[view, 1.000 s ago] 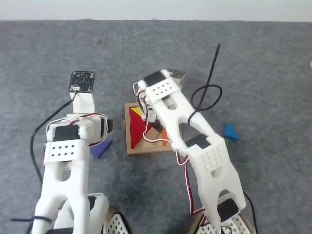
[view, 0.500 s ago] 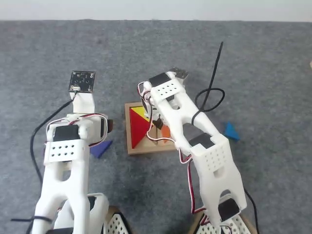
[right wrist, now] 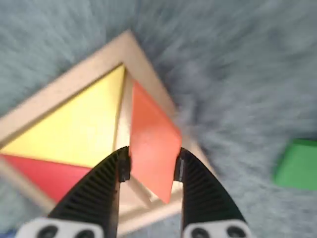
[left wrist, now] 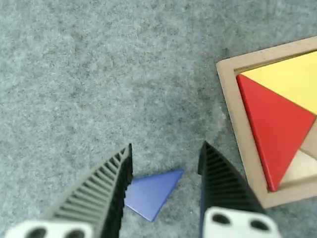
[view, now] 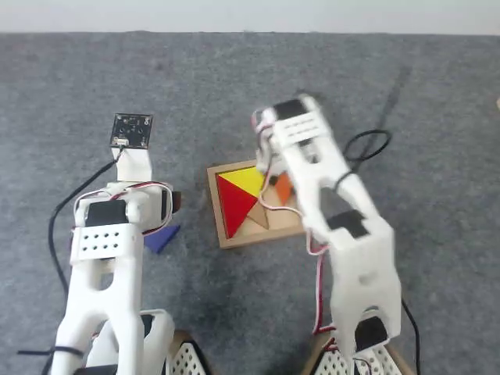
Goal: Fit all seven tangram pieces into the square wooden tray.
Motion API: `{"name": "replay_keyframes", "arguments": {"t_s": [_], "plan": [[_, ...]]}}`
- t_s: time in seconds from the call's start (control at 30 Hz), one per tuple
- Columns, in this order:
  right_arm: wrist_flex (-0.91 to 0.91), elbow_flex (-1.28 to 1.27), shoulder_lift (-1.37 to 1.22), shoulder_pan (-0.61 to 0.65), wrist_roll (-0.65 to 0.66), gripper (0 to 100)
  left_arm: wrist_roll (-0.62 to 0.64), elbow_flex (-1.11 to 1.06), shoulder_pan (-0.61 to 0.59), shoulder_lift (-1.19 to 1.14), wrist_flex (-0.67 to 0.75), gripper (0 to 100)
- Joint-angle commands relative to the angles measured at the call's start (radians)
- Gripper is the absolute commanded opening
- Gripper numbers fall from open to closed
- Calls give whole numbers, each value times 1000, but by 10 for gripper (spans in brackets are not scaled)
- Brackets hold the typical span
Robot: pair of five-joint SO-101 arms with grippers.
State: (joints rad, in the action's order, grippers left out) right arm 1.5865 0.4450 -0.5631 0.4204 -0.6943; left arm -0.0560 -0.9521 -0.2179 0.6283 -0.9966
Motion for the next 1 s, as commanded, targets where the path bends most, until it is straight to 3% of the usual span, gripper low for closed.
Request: {"name": "replay_keyframes", "arguments": {"t_s": [0.0,0.13,0.27,0.47,0.77,0.97], "plan": [[53,5,229,-33,71,6,3,7,0,11,3,217],[114,-3,329,-76,224,6,3,7,0,11,3,217],[119,-55,305,-179,621,13,3,7,0,11,3,217],[-228,-387,407,-282,715,9,3,5,0,5,9,217],[-668,-1158,1167,-143,841,9,3,-2,3,3,15,217],[-917,-1263,1052,-160,835,20,11,-31,6,3,66,217]]}}
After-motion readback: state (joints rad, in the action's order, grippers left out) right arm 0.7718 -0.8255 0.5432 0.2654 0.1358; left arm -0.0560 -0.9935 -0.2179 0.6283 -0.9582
